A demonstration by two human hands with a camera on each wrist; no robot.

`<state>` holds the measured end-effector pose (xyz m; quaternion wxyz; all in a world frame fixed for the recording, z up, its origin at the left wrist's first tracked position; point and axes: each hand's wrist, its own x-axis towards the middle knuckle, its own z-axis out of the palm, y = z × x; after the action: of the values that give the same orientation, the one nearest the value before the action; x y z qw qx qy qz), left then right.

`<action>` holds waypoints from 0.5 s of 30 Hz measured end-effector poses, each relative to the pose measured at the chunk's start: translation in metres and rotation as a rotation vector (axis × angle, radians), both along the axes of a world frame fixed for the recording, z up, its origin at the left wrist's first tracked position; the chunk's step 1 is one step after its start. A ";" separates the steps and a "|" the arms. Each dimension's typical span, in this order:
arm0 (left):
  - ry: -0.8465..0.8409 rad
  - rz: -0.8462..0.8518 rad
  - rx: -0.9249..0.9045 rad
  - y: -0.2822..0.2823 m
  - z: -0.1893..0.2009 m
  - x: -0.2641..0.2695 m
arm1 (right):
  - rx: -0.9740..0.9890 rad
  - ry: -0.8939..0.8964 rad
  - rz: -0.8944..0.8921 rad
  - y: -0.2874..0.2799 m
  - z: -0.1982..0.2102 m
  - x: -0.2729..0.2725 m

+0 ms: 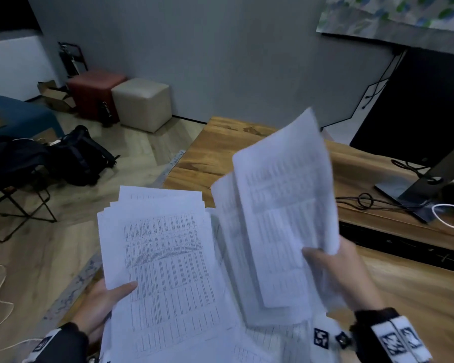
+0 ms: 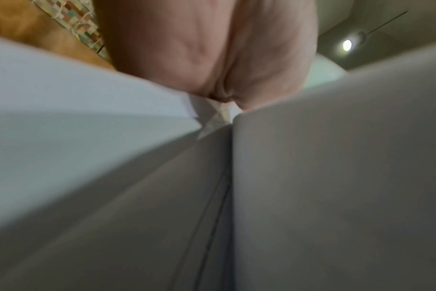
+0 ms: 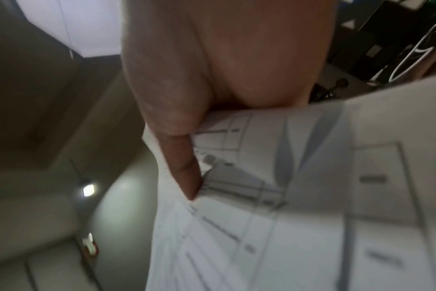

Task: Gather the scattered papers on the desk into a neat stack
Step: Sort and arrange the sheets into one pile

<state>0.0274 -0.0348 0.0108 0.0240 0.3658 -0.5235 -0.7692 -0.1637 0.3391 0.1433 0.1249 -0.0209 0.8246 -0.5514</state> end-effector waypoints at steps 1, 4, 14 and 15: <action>-0.006 -0.008 0.018 0.004 -0.002 -0.002 | -0.087 -0.007 -0.001 0.006 0.012 0.003; -0.004 -0.024 0.050 0.015 -0.005 -0.008 | -0.356 -0.091 0.007 0.011 0.034 0.009; 0.088 -0.135 0.101 0.044 0.000 -0.025 | -0.168 -0.280 -0.023 -0.069 -0.050 0.038; 0.088 -0.133 0.103 0.043 -0.001 -0.025 | -0.105 -0.290 -0.031 -0.078 -0.062 0.043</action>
<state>0.0024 0.0086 0.0098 -0.0233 0.2969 -0.5048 -0.8103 -0.1204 0.2612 0.0809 0.2329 0.0655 0.7682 -0.5928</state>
